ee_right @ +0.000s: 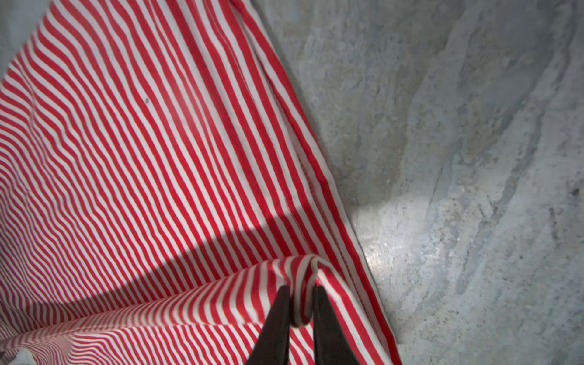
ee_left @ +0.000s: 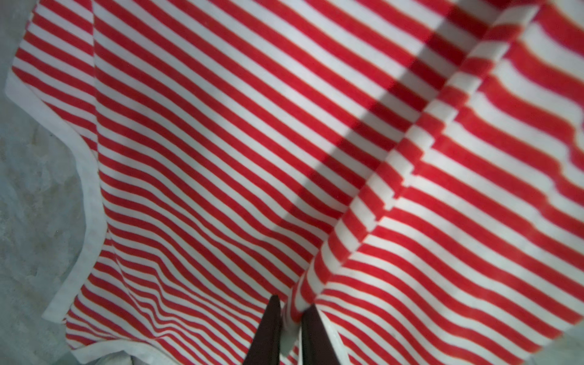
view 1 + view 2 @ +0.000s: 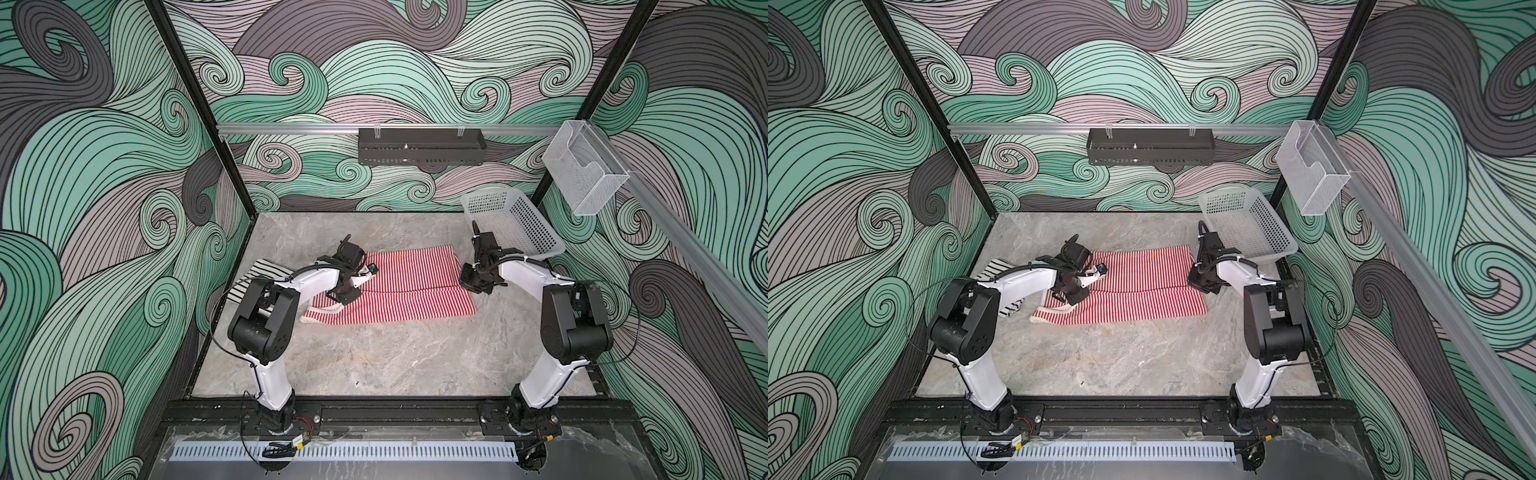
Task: Fold and stack tank tops
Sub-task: Fold the tank top at the center of the table, then move the tank top to the center of the table.
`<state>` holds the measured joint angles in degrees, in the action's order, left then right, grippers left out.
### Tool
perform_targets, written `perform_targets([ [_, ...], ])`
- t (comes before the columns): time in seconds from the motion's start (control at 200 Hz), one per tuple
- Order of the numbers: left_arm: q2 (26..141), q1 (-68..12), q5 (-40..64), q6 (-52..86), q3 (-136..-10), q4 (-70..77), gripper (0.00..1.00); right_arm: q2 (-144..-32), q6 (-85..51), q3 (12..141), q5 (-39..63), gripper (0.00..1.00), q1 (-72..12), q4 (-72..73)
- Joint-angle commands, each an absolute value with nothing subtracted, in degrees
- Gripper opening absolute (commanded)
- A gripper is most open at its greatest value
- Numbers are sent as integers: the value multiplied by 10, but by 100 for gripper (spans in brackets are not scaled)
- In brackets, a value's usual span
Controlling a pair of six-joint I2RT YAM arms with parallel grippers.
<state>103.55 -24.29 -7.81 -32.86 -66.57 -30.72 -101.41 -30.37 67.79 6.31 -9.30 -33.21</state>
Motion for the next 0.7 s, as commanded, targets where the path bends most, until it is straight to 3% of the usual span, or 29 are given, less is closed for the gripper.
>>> perform_targets([
  [0.0,1021,-232,-117,-313,-658,-310,29,-1004,-297,685,70,25,-90,-326],
  [0.125,951,-220,-124,-299,-615,-299,51,-965,-299,661,70,26,-103,-314],
  [0.21,897,-217,-117,-295,-587,-304,55,-942,-298,643,65,26,-133,-315],
  [0.38,856,-216,-110,-302,-545,-318,56,-934,-305,613,61,25,-181,-311],
  [0.691,888,-163,-163,-323,-474,-277,54,-964,-311,568,54,24,-188,-286],
])
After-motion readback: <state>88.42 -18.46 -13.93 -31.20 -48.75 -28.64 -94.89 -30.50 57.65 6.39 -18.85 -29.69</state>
